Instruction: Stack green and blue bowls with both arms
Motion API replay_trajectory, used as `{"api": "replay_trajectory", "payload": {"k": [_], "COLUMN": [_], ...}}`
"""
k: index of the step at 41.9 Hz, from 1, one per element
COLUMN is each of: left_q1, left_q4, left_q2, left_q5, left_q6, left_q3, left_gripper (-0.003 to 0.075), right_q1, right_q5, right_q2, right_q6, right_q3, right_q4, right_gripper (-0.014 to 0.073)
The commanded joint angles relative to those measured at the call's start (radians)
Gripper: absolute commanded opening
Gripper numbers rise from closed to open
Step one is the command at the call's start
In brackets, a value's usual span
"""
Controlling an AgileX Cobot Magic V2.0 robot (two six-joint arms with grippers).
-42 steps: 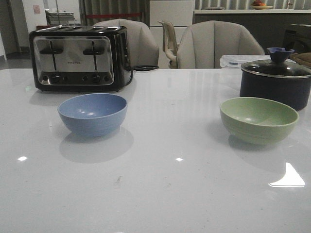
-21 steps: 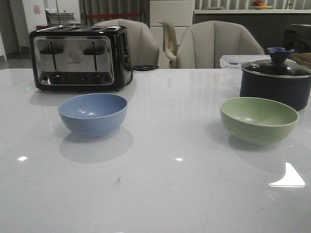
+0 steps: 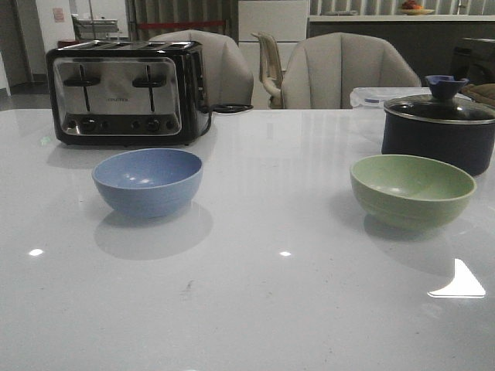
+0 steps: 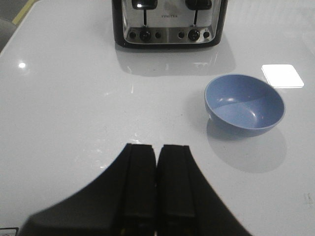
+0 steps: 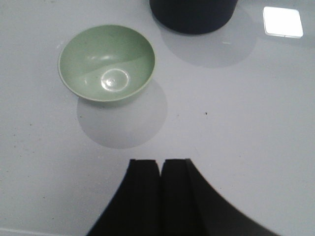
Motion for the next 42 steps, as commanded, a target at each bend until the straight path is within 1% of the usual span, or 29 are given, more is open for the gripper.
{"api": "replay_trajectory", "payload": {"k": [1,2,4,7,10,12,14,19,22,25,32,42], "left_q1": [-0.001,-0.001,-0.001,-0.001,-0.001,-0.001,-0.001,-0.001,-0.001,-0.001,-0.001,-0.001], "left_q4": [-0.009,-0.009,-0.009,-0.009,-0.009,-0.009,-0.009,-0.009,-0.009,-0.009,-0.009,-0.009], "left_q2": [0.017,0.018,0.02,0.02,0.02,0.02,0.02,0.02,0.02,0.02,0.02,0.02], "left_q5": [-0.077,-0.077,-0.077,-0.077,-0.077,-0.077,-0.077,-0.077,-0.077,-0.077,-0.077,-0.077], "left_q6": [-0.009,-0.009,-0.009,-0.009,-0.009,-0.009,-0.009,-0.009,-0.009,-0.009,-0.009,-0.009], "left_q3": [-0.027,-0.027,-0.027,-0.027,-0.027,-0.027,-0.027,-0.027,-0.027,-0.027,-0.027,-0.027], "left_gripper": [0.0106,0.011,0.0139,0.0237,0.0376,0.0475,0.0524,0.0532,0.0533,0.0533,0.0533,0.0533], "right_q1": [0.001,0.001,0.001,0.001,0.001,0.001,0.001,0.001,0.001,0.001,0.001,0.001], "right_q5": [-0.064,-0.065,-0.069,-0.089,-0.113,-0.133,-0.149,-0.172,-0.173,-0.173,-0.176,-0.229], "right_q2": [0.028,0.034,0.048,0.066,0.087,0.11,0.135,0.214,0.293,0.367,0.554,0.801], "right_q6": [-0.006,-0.006,-0.006,-0.006,-0.006,-0.006,-0.006,-0.006,-0.006,-0.006,-0.006,-0.006], "right_q3": [-0.035,-0.035,-0.035,-0.035,-0.035,-0.035,-0.039,-0.068,-0.111,-0.154,-0.265,-0.406], "right_q4": [0.004,0.004,0.004,0.004,0.004,0.004,0.011,0.073,0.121,0.142,0.144,0.11], "right_gripper": [0.0131,0.0154,0.0266,0.0413,0.0517,0.055,0.0552,0.0545,0.0545,0.0545,0.0545,0.0545]}}
